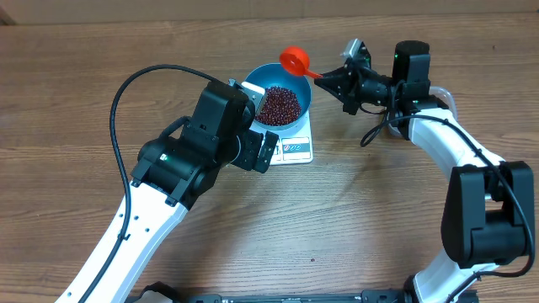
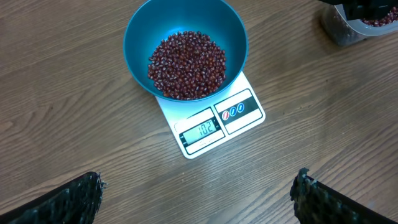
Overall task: Scoop item into bowl and weigh 150g on scale
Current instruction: 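Raise the empty red cup and move it back to the bean tub, then dip the red cup into the bean tub and scoop beans, then lift the filled red cup and carry it over the blue bowl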
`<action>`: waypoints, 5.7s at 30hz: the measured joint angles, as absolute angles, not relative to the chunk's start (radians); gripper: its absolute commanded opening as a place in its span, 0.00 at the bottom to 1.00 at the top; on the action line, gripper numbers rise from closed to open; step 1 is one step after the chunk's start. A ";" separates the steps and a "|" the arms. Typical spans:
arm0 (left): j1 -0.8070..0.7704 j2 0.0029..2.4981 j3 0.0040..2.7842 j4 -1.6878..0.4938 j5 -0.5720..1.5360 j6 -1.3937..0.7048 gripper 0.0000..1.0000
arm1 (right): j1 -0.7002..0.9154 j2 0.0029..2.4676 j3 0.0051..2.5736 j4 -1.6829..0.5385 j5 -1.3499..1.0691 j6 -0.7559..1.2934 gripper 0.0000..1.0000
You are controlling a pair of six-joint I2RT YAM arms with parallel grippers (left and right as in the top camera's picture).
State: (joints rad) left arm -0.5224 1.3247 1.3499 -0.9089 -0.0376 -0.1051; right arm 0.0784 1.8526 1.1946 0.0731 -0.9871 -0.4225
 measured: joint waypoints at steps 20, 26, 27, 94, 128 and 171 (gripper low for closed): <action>-0.522 1.325 1.350 -0.908 -0.038 -0.105 1.00 | -0.158 1.551 1.196 -0.471 -0.441 -0.093 0.04; -0.522 1.325 1.350 -0.908 -0.038 -0.105 0.99 | -0.287 1.551 1.195 -0.632 -0.421 0.007 0.04; -0.522 1.325 1.350 -0.908 -0.038 -0.105 1.00 | -0.305 1.550 1.195 -0.654 -0.418 0.019 0.04; -0.522 1.325 1.350 -0.908 -0.038 -0.105 0.99 | -0.249 1.744 1.196 -0.764 -0.374 -0.076 0.04; -0.522 1.325 1.350 -0.909 -0.038 -0.105 0.99 | -0.484 1.896 1.200 -0.787 -0.857 -0.089 0.04; -0.522 1.325 1.350 -0.909 -0.038 -0.105 1.00 | -0.634 1.944 1.200 -0.866 -1.385 -0.253 0.04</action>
